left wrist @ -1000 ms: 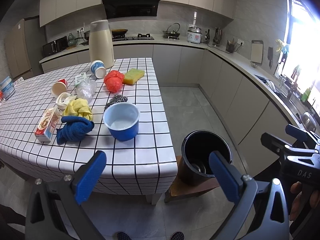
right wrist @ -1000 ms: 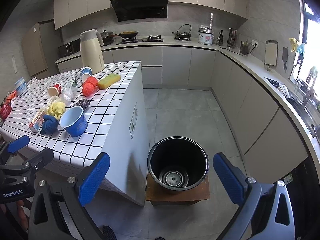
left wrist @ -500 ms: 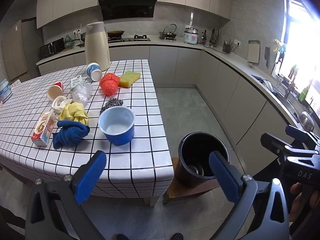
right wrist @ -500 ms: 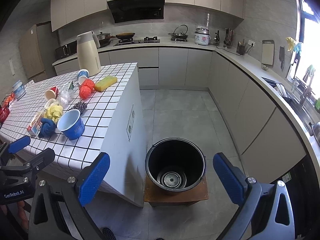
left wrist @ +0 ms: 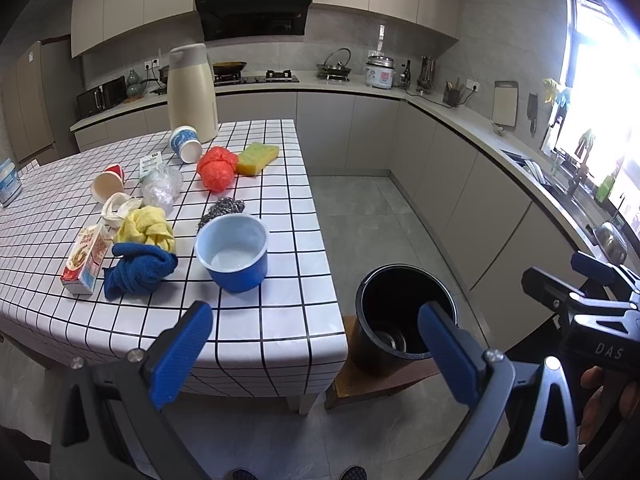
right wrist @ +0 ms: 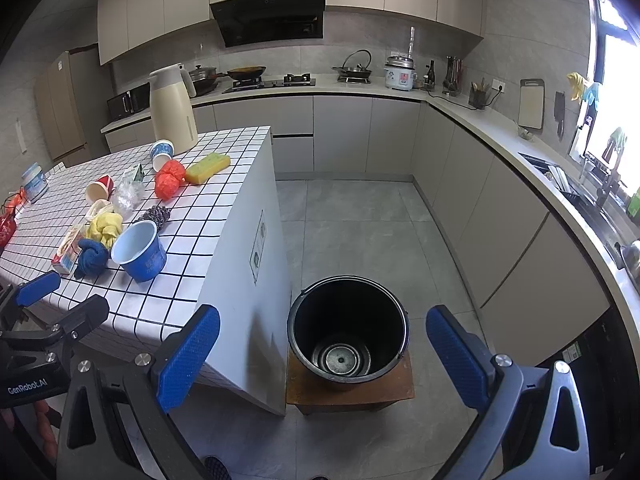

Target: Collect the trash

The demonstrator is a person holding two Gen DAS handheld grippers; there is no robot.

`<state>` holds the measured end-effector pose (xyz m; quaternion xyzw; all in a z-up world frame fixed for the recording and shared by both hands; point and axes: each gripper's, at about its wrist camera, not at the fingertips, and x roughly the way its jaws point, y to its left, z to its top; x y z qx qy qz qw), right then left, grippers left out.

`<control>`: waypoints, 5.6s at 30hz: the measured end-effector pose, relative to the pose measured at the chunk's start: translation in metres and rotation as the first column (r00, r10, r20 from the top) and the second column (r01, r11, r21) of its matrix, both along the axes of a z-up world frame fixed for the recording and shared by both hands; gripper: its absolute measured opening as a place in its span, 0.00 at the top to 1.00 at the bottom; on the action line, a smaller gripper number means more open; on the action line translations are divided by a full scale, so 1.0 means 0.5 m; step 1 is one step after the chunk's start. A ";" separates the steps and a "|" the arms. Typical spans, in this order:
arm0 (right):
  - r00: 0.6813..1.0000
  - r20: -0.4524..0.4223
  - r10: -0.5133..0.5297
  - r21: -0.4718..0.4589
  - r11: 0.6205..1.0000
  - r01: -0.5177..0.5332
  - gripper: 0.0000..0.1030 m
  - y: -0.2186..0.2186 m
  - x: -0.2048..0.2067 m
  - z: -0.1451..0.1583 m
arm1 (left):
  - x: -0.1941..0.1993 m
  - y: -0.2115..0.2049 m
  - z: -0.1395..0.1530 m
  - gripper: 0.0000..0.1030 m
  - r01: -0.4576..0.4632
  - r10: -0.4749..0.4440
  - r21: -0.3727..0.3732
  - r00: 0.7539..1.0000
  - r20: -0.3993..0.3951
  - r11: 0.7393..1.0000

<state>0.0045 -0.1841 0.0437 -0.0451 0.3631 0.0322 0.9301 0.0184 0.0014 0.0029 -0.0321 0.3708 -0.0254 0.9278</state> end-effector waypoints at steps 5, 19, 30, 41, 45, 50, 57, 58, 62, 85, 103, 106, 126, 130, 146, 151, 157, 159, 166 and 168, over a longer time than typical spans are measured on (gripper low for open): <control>1.000 0.001 0.001 -0.001 1.000 -0.001 0.00 0.002 0.000 -0.001 | 0.000 0.000 0.000 0.00 0.000 0.000 -0.001 1.000 -0.001 1.000; 1.000 -0.003 0.001 -0.005 1.000 -0.001 0.00 0.010 -0.001 -0.005 | -0.001 0.010 -0.002 0.00 -0.007 0.007 -0.007 1.000 -0.001 1.000; 1.000 -0.007 0.005 -0.006 1.000 -0.005 0.00 0.014 0.001 -0.010 | 0.000 0.024 -0.008 0.00 -0.018 0.018 -0.005 1.000 -0.010 1.000; 1.000 0.000 0.022 -0.002 1.000 -0.022 0.00 0.034 0.015 -0.012 | 0.004 0.057 -0.017 0.00 -0.043 0.044 0.011 0.999 -0.023 0.999; 0.998 0.000 0.067 0.018 0.998 -0.067 0.00 0.053 0.028 -0.015 | 0.005 0.095 -0.024 0.00 -0.084 0.085 0.026 0.996 -0.030 0.996; 0.988 0.040 0.147 0.008 0.989 -0.147 0.00 0.104 0.045 -0.032 | 0.001 0.186 -0.041 0.00 -0.154 0.153 -0.031 0.987 -0.045 0.987; 0.981 -0.078 0.177 0.078 0.982 -0.170 0.00 0.181 0.093 -0.067 | 0.010 0.289 -0.076 0.17 -0.209 0.206 -0.036 0.975 -0.080 0.977; 0.980 -0.091 0.176 0.087 0.982 -0.169 0.00 0.190 0.098 -0.073 | 0.013 0.301 -0.080 0.17 -0.212 0.209 -0.034 0.975 -0.081 0.977; 0.972 -0.104 0.212 0.095 0.975 -0.202 0.00 0.246 0.123 -0.089 | 0.043 0.338 -0.100 0.18 -0.205 0.201 -0.035 0.976 -0.088 0.978; 0.918 -0.238 0.316 0.243 0.935 -0.259 0.93 0.404 0.304 -0.212 | 0.172 0.374 -0.189 0.66 -0.105 0.095 -0.101 0.991 -0.098 0.989; 0.949 -0.118 0.293 0.270 0.929 -0.253 0.95 0.341 0.245 -0.117 | 0.115 0.307 -0.074 0.71 -0.037 0.037 -0.021 0.999 0.027 0.999; 0.957 -0.105 0.270 0.271 0.934 -0.233 0.95 0.309 0.235 -0.105 | 0.116 0.281 -0.066 0.71 -0.006 0.007 -0.021 0.999 0.036 1.000; 0.990 -0.127 -0.060 0.236 0.968 0.089 0.95 -0.117 0.198 -0.118 | 0.185 -0.065 -0.087 0.71 0.310 -0.309 -0.047 0.951 0.010 0.950; 0.982 -0.165 -0.093 0.235 0.963 0.131 0.95 -0.204 0.197 -0.158 | 0.203 -0.150 -0.122 0.71 0.343 -0.344 -0.056 0.939 -0.021 0.938; 0.948 -0.316 0.037 0.254 0.966 0.047 0.95 -0.335 0.321 -0.385 | 0.274 -0.271 -0.329 0.58 0.279 -0.283 -0.048 0.934 -0.217 0.959; 0.914 -0.405 -0.011 0.112 0.992 0.062 0.22 -0.345 0.385 -0.482 | 0.287 -0.257 -0.354 0.29 0.180 -0.174 0.000 0.953 -0.249 0.984; 0.914 -0.392 -0.102 0.047 0.990 0.131 0.02 -0.403 0.371 -0.457 | 0.249 -0.256 -0.306 0.13 0.152 -0.141 0.036 0.965 -0.222 0.988; 0.924 -0.369 -0.102 0.058 0.990 0.133 0.00 -0.405 0.360 -0.428 | 0.239 -0.258 -0.281 0.13 0.149 -0.137 0.042 0.969 -0.206 0.988; 0.960 -0.260 -0.104 0.079 0.989 0.129 0.00 -0.400 0.321 -0.307 | 0.205 -0.250 -0.175 0.11 0.136 -0.131 0.032 0.983 -0.125 0.990; 0.963 -0.248 -0.102 0.081 0.989 0.126 0.00 -0.395 0.313 -0.284 | 0.198 -0.245 -0.150 0.10 0.135 -0.131 0.034 0.986 -0.108 0.990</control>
